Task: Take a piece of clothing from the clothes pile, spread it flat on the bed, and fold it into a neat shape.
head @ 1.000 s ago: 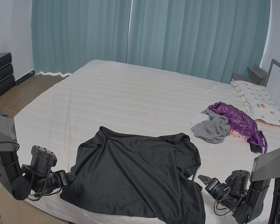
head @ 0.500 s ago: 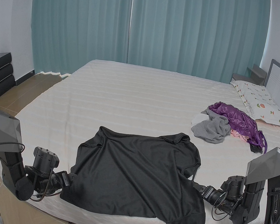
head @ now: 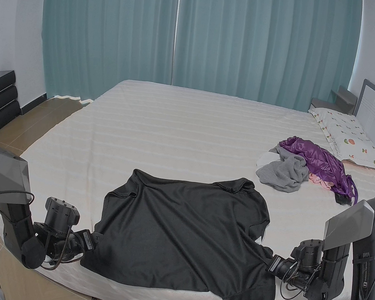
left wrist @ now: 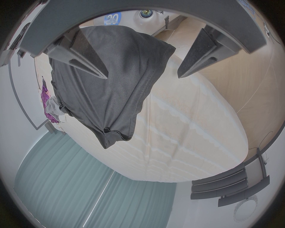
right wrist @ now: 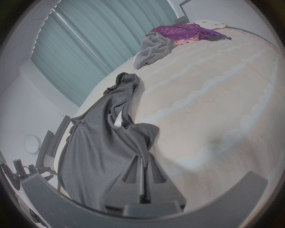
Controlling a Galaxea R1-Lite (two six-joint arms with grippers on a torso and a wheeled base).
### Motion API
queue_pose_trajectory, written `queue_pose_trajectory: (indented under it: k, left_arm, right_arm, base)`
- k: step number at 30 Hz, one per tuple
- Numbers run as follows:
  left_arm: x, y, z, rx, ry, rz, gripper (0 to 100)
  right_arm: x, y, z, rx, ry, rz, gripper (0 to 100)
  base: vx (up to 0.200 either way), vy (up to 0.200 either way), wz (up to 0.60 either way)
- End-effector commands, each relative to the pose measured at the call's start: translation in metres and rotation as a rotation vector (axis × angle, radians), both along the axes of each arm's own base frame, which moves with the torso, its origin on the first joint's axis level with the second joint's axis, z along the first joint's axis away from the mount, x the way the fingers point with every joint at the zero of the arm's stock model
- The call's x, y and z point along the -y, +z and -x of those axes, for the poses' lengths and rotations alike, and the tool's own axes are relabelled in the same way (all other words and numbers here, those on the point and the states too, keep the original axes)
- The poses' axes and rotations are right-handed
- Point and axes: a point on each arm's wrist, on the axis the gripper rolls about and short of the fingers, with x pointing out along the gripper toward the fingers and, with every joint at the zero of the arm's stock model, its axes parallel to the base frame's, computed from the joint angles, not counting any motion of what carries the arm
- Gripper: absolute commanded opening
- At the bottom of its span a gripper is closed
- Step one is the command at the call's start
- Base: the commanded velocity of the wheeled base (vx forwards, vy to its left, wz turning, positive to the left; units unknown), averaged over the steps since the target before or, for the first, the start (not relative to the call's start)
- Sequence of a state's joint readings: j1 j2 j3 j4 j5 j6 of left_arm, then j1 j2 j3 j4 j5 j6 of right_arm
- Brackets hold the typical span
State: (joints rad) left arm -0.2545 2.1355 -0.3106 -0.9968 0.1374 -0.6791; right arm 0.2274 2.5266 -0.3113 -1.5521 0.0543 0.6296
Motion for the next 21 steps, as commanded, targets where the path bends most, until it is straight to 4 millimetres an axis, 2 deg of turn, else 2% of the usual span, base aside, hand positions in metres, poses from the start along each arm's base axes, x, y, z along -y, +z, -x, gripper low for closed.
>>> queue_pose_trajectory:
  k: [1, 5, 10, 21]
  left_arm:
    - [0.000, -0.001, 0.000, -0.003, 0.001, -0.001, 100]
    - [0.000, -0.001, 0.000, -0.003, 0.001, -0.001, 100]
    - [0.000, -0.001, 0.000, -0.003, 0.003, -0.002, 100]
    - [-0.001, 0.000, 0.000, -0.001, 0.006, -0.002, 100]
  right_arm:
    - [0.003, 0.006, 0.003, 0.011, -0.008, -0.001, 0]
    - [0.012, 0.019, 0.007, 0.030, -0.033, 0.003, 0]
    - [0.030, 0.018, 0.008, 0.021, -0.059, 0.052, 0]
    - [0.043, 0.020, 0.018, -0.001, -0.058, 0.112, 0]
  base:
    - [0.000, 0.000, 0.00]
    - [0.000, 0.000, 0.00]
    - [0.000, 0.000, 0.00]
    - [0.000, 0.000, 0.00]
